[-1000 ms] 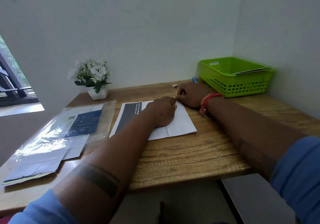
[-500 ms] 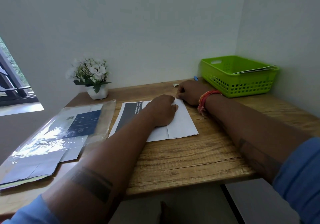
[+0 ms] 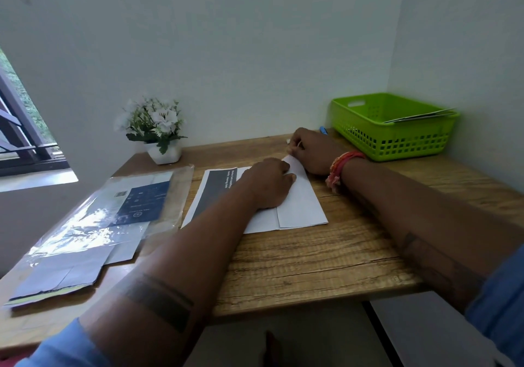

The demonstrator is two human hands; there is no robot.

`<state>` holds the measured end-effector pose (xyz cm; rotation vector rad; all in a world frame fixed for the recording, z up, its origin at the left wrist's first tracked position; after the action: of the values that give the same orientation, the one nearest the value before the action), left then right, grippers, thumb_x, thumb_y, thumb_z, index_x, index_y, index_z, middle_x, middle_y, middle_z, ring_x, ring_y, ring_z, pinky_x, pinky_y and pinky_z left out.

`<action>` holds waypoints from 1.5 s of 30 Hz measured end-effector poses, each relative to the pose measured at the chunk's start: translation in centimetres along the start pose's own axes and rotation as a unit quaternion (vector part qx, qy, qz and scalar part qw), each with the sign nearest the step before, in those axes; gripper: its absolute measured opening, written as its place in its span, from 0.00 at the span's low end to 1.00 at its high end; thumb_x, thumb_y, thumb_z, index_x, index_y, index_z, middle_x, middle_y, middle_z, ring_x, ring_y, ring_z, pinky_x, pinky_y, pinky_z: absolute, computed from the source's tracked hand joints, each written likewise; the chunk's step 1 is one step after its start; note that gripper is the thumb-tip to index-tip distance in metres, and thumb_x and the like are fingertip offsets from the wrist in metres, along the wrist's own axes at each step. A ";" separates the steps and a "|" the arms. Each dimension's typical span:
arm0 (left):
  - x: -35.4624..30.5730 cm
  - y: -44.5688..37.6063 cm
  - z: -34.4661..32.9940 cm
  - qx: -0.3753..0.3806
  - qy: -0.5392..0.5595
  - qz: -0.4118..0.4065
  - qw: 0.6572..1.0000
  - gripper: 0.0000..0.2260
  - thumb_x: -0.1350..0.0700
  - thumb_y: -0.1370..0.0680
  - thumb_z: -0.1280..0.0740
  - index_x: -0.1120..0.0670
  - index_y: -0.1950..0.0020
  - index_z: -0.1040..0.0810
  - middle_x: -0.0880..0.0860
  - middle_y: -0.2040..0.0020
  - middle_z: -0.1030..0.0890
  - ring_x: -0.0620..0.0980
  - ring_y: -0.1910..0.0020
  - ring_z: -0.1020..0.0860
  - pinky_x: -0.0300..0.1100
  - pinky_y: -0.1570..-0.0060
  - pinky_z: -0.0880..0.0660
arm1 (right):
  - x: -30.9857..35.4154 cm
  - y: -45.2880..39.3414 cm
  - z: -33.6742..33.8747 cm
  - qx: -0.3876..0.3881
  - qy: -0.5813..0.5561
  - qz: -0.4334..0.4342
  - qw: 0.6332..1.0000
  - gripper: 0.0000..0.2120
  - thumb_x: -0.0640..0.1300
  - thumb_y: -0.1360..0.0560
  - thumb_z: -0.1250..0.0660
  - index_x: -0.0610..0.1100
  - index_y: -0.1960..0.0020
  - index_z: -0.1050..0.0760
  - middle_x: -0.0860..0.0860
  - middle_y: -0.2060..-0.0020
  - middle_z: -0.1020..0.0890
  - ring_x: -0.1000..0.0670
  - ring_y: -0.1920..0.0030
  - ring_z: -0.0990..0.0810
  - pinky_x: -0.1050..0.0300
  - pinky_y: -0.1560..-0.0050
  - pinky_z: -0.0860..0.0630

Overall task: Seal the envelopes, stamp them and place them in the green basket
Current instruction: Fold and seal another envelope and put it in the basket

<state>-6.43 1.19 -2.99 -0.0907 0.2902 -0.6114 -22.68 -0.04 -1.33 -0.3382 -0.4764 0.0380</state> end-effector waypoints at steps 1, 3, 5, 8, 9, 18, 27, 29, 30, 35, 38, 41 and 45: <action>0.0 0.0 0.0 -0.001 0.007 0.001 1.000 0.20 0.47 0.16 0.42 0.54 0.27 0.28 0.56 0.29 0.26 0.55 0.32 0.27 0.52 0.32 0.30 | 0.2 0.2 0.2 0.005 -0.016 -0.008 1.000 0.12 0.52 0.23 0.33 0.49 0.43 0.28 0.52 0.54 0.21 0.50 0.54 0.23 0.57 0.59 0.33; -0.1 0.0 0.1 -0.003 0.012 0.000 1.000 0.21 0.47 0.16 0.41 0.53 0.26 0.29 0.56 0.28 0.27 0.55 0.31 0.28 0.51 0.32 0.31 | 0.6 0.5 0.6 0.023 -0.006 -0.035 0.999 0.19 0.53 0.26 0.29 0.50 0.38 0.29 0.53 0.54 0.24 0.52 0.55 0.24 0.58 0.61 0.34; -0.1 0.1 0.3 -0.002 0.008 0.002 1.000 0.22 0.46 0.16 0.41 0.54 0.25 0.30 0.55 0.26 0.28 0.54 0.29 0.29 0.49 0.31 0.33 | 0.7 0.7 0.8 0.019 0.011 -0.061 0.998 0.20 0.51 0.27 0.27 0.50 0.37 0.28 0.54 0.52 0.26 0.53 0.53 0.26 0.58 0.57 0.34; 0.2 0.3 0.5 -0.008 -0.008 -0.004 1.000 0.21 0.45 0.17 0.40 0.54 0.27 0.26 0.56 0.29 0.26 0.54 0.31 0.28 0.47 0.34 0.33 | 0.3 0.6 0.9 -0.042 -0.048 -0.083 0.994 0.16 0.46 0.28 0.26 0.47 0.42 0.24 0.53 0.50 0.23 0.52 0.52 0.25 0.60 0.54 0.34; 0.4 0.3 0.6 -0.008 -0.008 -0.004 1.000 0.21 0.45 0.17 0.40 0.54 0.28 0.25 0.55 0.29 0.25 0.54 0.32 0.27 0.47 0.35 0.32 | 0.1 0.7 1.0 -0.065 -0.070 -0.091 0.991 0.15 0.45 0.28 0.25 0.46 0.44 0.23 0.52 0.49 0.22 0.51 0.52 0.25 0.60 0.55 0.33; 0.5 0.8 0.8 0.003 0.031 0.015 0.999 0.19 0.46 0.17 0.38 0.53 0.30 0.23 0.54 0.30 0.25 0.53 0.32 0.27 0.47 0.34 0.32 | 0.4 2.1 3.2 0.037 -0.080 -0.134 0.987 0.22 0.52 0.29 0.24 0.43 0.40 0.23 0.47 0.47 0.19 0.46 0.48 0.19 0.51 0.46 0.23; 0.7 1.4 1.8 -0.051 0.106 0.053 0.992 0.15 0.53 0.16 0.41 0.55 0.54 0.18 0.57 0.46 0.17 0.53 0.52 0.23 0.42 0.54 0.33 | 2.3 2.5 0.9 0.038 -0.439 -0.121 0.889 0.11 0.47 0.20 0.33 0.38 0.48 0.22 0.39 0.58 0.15 0.47 0.66 0.17 0.56 0.69 0.22; 0.5 2.0 2.7 -0.071 0.157 0.089 0.981 0.15 0.57 0.16 0.44 0.61 0.50 0.19 0.61 0.45 0.18 0.59 0.46 0.22 0.43 0.53 0.30 | 2.3 2.5 0.3 0.060 -0.393 -0.076 0.914 0.06 0.42 0.22 0.31 0.39 0.48 0.21 0.38 0.53 0.15 0.45 0.60 0.15 0.54 0.63 0.20; 0.3 2.1 3.0 -0.086 0.178 0.096 0.976 0.15 0.58 0.16 0.45 0.62 0.46 0.19 0.61 0.43 0.19 0.59 0.45 0.22 0.45 0.51 0.29 | 2.1 2.4 0.1 0.069 -0.357 -0.054 0.930 0.06 0.40 0.24 0.29 0.41 0.48 0.20 0.40 0.53 0.14 0.45 0.58 0.15 0.53 0.60 0.19; 0.8 2.3 3.1 -0.118 0.271 0.123 0.947 0.19 0.51 0.16 0.44 0.62 0.50 0.19 0.57 0.54 0.20 0.50 0.58 0.25 0.44 0.59 0.32 | 2.3 2.6 0.2 0.047 -0.188 0.027 0.981 0.09 0.42 0.27 0.25 0.48 0.48 0.17 0.51 0.55 0.15 0.51 0.54 0.16 0.58 0.52 0.20; 1.6 2.2 2.9 -0.130 0.301 0.142 0.934 0.15 0.52 0.19 0.39 0.62 0.51 0.19 0.60 0.52 0.18 0.56 0.54 0.21 0.47 0.53 0.27 | 2.1 2.6 0.1 0.061 -0.141 0.031 0.988 0.08 0.45 0.28 0.25 0.51 0.49 0.17 0.55 0.55 0.17 0.54 0.53 0.18 0.61 0.51 0.24; 2.2 2.1 3.3 -0.110 0.279 0.142 0.943 0.09 0.54 0.21 0.36 0.53 0.48 0.16 0.52 0.50 0.16 0.52 0.50 0.19 0.50 0.46 0.22 | 2.1 2.4 -0.1 0.080 -0.087 0.039 0.992 0.08 0.46 0.28 0.25 0.52 0.49 0.16 0.55 0.52 0.18 0.55 0.50 0.20 0.60 0.47 0.26; 3.1 1.8 3.4 -0.109 0.233 0.141 0.956 0.10 0.54 0.21 0.33 0.49 0.43 0.15 0.48 0.46 0.15 0.48 0.47 0.19 0.48 0.42 0.22 | 2.3 2.2 -0.4 0.084 -0.043 0.051 0.994 0.07 0.47 0.27 0.25 0.52 0.49 0.16 0.54 0.48 0.19 0.56 0.48 0.21 0.58 0.44 0.26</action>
<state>-1.99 0.85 -0.83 -0.1147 0.8160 -0.3074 -20.41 2.18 -1.35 -0.1955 -0.5368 0.1907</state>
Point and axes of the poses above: each hand's wrist, its own y-axis away from the middle knuckle, its own z-axis out of the back of the hand, x = y × z, the point moved 1 cm from there along -y, towards the middle knuckle
